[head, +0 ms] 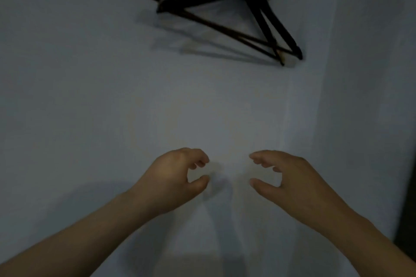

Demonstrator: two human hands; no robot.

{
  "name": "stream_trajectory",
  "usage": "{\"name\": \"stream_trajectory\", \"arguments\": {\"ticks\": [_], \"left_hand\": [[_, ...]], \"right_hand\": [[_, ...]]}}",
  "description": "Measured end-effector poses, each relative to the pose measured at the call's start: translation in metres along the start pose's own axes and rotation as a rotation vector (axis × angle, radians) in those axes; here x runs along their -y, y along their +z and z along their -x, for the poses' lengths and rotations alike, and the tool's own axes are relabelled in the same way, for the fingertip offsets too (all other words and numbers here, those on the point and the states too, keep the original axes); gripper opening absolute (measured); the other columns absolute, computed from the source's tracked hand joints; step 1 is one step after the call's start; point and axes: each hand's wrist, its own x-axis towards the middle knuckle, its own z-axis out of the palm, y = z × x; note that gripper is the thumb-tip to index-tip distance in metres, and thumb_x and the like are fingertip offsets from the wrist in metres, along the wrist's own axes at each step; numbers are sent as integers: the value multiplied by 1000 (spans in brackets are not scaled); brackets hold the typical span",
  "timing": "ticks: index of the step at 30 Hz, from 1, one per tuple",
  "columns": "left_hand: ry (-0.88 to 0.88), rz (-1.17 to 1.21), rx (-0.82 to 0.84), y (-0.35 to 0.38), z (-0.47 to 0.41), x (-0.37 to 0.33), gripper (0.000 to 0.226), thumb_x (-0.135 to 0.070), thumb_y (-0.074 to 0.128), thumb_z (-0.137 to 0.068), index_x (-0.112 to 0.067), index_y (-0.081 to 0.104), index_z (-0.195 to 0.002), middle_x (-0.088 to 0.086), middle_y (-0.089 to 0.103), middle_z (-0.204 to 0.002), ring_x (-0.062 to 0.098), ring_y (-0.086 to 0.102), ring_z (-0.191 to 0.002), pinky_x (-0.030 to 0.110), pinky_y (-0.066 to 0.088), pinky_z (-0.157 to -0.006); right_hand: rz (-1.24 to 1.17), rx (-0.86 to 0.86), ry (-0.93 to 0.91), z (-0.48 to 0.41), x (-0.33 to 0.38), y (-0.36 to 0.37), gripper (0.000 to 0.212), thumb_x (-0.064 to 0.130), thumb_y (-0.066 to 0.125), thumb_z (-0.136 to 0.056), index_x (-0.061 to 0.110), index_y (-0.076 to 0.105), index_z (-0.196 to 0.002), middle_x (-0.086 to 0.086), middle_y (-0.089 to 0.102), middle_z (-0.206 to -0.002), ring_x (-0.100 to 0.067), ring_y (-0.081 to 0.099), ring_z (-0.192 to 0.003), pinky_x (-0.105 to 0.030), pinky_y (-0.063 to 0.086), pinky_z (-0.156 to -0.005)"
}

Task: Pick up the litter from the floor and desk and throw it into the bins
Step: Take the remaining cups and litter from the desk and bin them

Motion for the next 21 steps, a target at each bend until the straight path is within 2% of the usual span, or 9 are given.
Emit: {"name": "stream_trajectory", "arguments": {"ticks": [3,7,9,11,13,16,21], "left_hand": [[-60,-70,-89,-27,14,-10,32,-51,55,-83,-35,59,-111,-22,61,-104,-6,54,-93,4,40,-76],[-175,-165,-150,-40,58,-16,46,-61,42,-77,-35,61,-111,-22,62,-103,-6,57,-92,16,49,-80],[-243,-213,-135,-46,80,-20,45,-61,43,-78,-37,59,-113,-24,61,-104,-7,56,-91,15,48,-81],[-303,-263,-121,-57,97,-23,39,-56,50,-80,-37,58,-114,-24,60,-105,-7,54,-91,12,46,-82],[-372,-301,-127,-72,113,-26,34,-51,56,-82,-37,58,-114,-24,60,-105,-7,55,-93,13,46,-84],[-451,-354,-130,-93,139,-27,34,-50,56,-83,-37,58,-114,-23,60,-106,-8,55,-94,16,48,-84],[-549,-438,-155,-126,183,-31,43,-59,45,-78,-38,58,-113,-26,60,-104,-9,56,-94,16,49,-84]], "right_hand": [[-64,4,-108,-9,8,-9,44,42,66,-83,43,52,-125,32,51,-112,25,42,-100,3,32,-84],[-179,20,-234,-10,19,7,43,37,70,-81,41,57,-121,29,57,-112,10,49,-108,-13,41,-95],[-226,61,-294,-10,30,21,43,37,69,-81,40,57,-122,31,56,-112,11,47,-110,-8,37,-96],[-269,100,-343,-12,43,33,43,39,67,-82,41,55,-123,33,53,-113,15,47,-106,1,31,-91],[-331,123,-382,-15,60,43,45,41,66,-81,42,55,-124,34,53,-113,20,45,-102,4,29,-87],[-407,164,-431,-14,87,55,44,39,67,-81,39,56,-124,30,54,-113,17,47,-95,4,30,-83],[-492,187,-526,-7,134,73,44,38,70,-81,36,58,-123,28,57,-113,10,52,-105,-7,38,-92]]}}
